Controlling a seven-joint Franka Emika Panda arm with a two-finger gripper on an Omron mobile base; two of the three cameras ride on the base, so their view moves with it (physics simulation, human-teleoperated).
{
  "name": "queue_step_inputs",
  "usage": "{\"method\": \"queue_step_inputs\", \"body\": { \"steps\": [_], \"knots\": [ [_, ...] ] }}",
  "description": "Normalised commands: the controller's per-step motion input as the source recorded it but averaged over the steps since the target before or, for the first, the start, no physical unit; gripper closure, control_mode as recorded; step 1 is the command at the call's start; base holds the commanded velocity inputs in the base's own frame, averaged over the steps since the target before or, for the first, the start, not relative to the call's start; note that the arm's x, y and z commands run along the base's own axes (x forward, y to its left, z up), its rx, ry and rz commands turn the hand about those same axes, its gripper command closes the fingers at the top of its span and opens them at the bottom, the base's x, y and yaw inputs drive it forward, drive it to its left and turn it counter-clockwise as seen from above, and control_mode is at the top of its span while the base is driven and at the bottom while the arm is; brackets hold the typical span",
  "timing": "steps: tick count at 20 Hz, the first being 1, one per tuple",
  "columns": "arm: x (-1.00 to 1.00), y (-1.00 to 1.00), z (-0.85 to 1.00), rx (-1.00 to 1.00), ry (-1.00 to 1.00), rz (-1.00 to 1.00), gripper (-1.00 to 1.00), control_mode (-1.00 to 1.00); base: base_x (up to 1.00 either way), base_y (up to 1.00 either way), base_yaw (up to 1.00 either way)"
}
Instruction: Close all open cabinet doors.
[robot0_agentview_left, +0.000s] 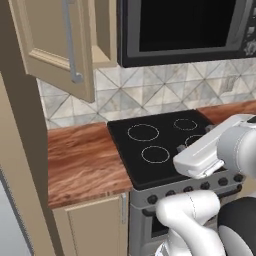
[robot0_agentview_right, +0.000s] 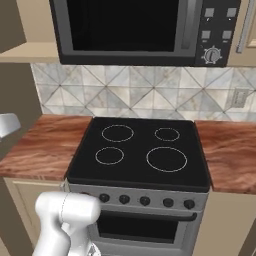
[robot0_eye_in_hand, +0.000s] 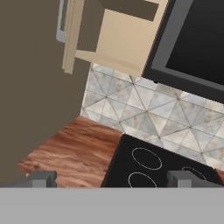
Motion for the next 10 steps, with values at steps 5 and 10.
{"method": "queue_step_inputs", "body": {
  "steps": [5, 10],
  "knots": [
    [0.0, 0.0, 0.0, 0.0, 0.0, 0.0, -1.0, 1.0, 0.0, 0.36, 0.0],
    [0.0, 0.0, 0.0, 0.0, 0.0, 0.0, -1.0, 1.0, 0.01, 0.34, 0.0]
  ]
}}
